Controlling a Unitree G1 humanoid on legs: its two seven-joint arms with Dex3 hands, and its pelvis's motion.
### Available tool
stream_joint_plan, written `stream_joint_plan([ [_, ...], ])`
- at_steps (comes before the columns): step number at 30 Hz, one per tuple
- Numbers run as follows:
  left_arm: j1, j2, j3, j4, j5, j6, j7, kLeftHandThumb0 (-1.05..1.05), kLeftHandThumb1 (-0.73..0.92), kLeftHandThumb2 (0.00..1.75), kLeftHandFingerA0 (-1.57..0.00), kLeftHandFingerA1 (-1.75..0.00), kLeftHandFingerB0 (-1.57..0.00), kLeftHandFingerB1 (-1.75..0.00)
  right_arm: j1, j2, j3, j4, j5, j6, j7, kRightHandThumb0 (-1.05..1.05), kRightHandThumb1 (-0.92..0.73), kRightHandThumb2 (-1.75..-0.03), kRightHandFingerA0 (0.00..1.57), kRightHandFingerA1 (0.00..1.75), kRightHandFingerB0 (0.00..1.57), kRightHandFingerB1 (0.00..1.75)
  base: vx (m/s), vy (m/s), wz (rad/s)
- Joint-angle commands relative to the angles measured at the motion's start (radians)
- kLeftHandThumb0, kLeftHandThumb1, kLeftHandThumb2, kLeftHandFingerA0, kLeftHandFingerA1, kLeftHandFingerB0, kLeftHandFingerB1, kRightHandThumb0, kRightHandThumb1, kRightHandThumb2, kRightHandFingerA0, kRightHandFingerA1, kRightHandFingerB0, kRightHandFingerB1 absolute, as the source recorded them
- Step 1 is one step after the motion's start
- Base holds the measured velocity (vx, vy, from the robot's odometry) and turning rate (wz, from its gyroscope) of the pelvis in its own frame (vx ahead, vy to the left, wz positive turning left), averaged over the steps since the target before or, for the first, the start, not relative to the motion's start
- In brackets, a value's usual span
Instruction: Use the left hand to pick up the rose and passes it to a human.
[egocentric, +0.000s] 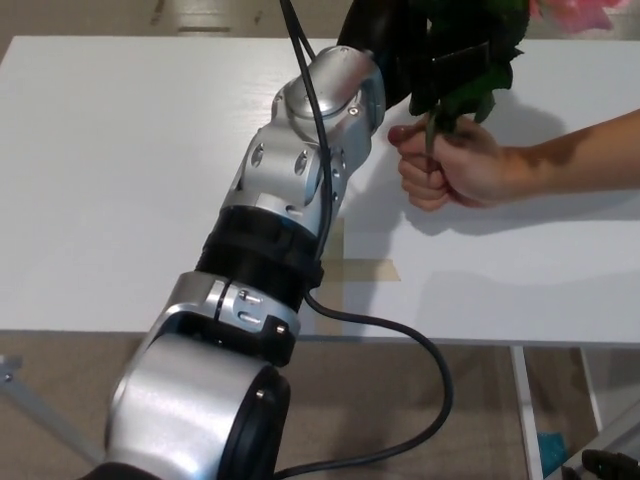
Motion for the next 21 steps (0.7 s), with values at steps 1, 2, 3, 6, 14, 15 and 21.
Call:
stream_joint_plan([
  [1, 0.016, -0.033, -0.006, -0.004, 0.002, -0.017, 0.003, -0.23, 0.82, 0.67, -0.97, -1.46, -0.72, -1.00, 0.007, -0.004, -0.002, -0.001, 0.010, 0.014, 0.012, -0.56, -0.79, -0.64, 0.66, 0.52, 0.53, 0.39, 0.00, 0.000, 0.00],
  [2, 0.007, -0.013, -0.023, 0.008, 0.015, -0.005, -0.030, -0.41, 0.67, 0.61, -0.33, -0.36, -0.29, -0.31, 0.003, -0.006, -0.003, 0.000, 0.010, 0.016, 0.012, -0.56, -0.79, -0.64, 0.66, 0.52, 0.54, 0.39, 0.00, 0.000, 0.00],
  [3, -0.005, 0.018, -0.049, 0.025, 0.034, 0.012, -0.079, -0.41, 0.67, 0.61, -0.33, -0.36, -0.29, -0.31, -0.001, -0.009, -0.003, 0.001, 0.010, 0.020, 0.012, -0.56, -0.79, -0.64, 0.66, 0.52, 0.54, 0.39, 0.00, 0.000, 0.00],
  [6, -0.016, 0.096, -0.109, 0.055, 0.035, 0.040, -0.267, -0.84, 0.45, 0.57, 0.00, 0.00, 0.00, 0.00, 0.001, -0.008, 0.001, 0.001, 0.006, 0.019, 0.009, -0.56, -0.79, -0.64, 0.66, 0.52, 0.54, 0.40, 0.00, 0.000, 0.00],
  [14, -0.026, 0.146, -0.139, 0.093, 0.031, 0.055, -0.305, -0.75, 0.43, 0.55, 0.00, 0.00, 0.00, 0.00, 0.002, -0.008, 0.005, 0.001, 0.003, 0.018, 0.003, -0.56, -0.79, -0.64, 0.66, 0.52, 0.54, 0.40, 0.00, 0.000, 0.00],
  [15, -0.028, 0.148, -0.140, 0.096, 0.030, 0.053, -0.306, -0.75, 0.43, 0.55, 0.00, 0.00, 0.00, 0.00, 0.002, -0.007, 0.004, 0.001, 0.003, 0.018, 0.003, -0.56, -0.79, -0.64, 0.66, 0.52, 0.54, 0.40, 0.00, 0.000, 0.00],
  [21, -0.036, 0.163, -0.144, 0.106, 0.036, 0.044, -0.330, -0.76, 0.43, 0.55, 0.00, 0.00, 0.00, 0.00, 0.000, -0.007, 0.000, 0.001, 0.009, 0.025, 0.006, -0.56, -0.79, -0.64, 0.66, 0.52, 0.55, 0.40, 0.00, 0.000, 0.00],
])
